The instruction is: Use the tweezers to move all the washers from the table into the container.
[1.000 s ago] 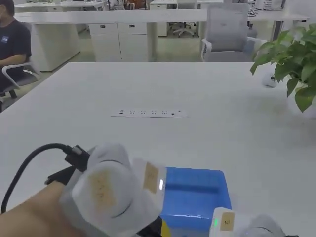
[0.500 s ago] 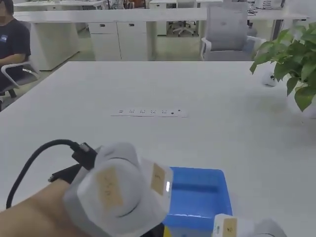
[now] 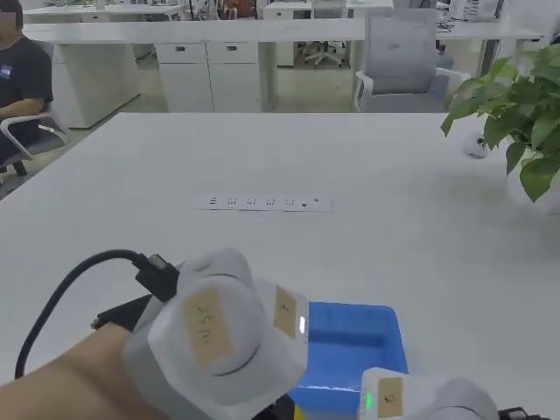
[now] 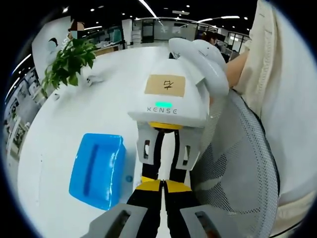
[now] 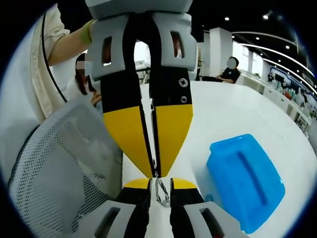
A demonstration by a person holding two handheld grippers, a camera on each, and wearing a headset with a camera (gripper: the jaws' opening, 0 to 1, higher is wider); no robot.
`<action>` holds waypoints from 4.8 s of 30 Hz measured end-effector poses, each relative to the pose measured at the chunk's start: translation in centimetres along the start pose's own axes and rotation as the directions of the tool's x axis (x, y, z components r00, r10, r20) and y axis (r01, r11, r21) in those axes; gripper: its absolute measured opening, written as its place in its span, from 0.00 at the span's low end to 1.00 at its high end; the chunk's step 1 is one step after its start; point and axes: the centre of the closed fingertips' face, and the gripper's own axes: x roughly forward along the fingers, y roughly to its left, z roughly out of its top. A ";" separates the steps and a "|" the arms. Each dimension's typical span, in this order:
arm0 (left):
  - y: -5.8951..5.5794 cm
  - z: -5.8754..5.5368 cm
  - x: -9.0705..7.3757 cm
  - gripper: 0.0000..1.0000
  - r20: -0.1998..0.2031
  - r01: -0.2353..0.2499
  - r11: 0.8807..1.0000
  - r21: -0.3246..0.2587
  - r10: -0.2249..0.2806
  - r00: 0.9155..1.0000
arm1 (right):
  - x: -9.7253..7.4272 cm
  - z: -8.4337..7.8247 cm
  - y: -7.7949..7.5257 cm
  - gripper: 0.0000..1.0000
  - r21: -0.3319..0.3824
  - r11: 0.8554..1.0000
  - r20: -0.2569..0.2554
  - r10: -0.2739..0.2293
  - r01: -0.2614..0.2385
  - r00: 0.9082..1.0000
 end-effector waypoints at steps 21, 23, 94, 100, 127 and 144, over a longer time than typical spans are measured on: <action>1.1 1.6 -2.8 0.32 0.394 -0.138 0.930 -0.340 0.274 0.877 | -0.7 -0.2 -1.4 0.02 0.269 0.963 0.099 -0.045 0.017 0.994; 1.1 0.1 -3.0 0.40 0.377 -0.196 0.899 -0.392 0.351 0.857 | -1.0 -0.2 -2.0 0.02 0.333 0.942 0.128 -0.072 0.026 0.989; 3.7 -6.6 -8.3 0.85 0.213 -0.532 0.472 -0.703 0.854 0.475 | -6.3 -2.7 -16.5 0.03 0.404 0.856 0.017 -0.359 0.322 0.933; 3.5 -6.4 -8.4 0.84 0.233 -0.514 0.484 -0.708 0.848 0.477 | -6.8 -1.9 -16.2 0.03 0.389 0.859 0.034 -0.375 0.334 0.926; 3.4 -6.8 -9.1 0.79 0.233 -0.497 0.460 -0.736 0.861 0.453 | -7.6 2.3 -8.1 0.03 0.444 0.884 0.222 -0.266 0.145 0.938; 3.4 -6.8 -9.0 0.77 0.228 -0.501 0.460 -0.733 0.860 0.457 | -3.7 -1.7 -6.6 0.03 0.457 0.885 0.121 -0.165 0.092 0.979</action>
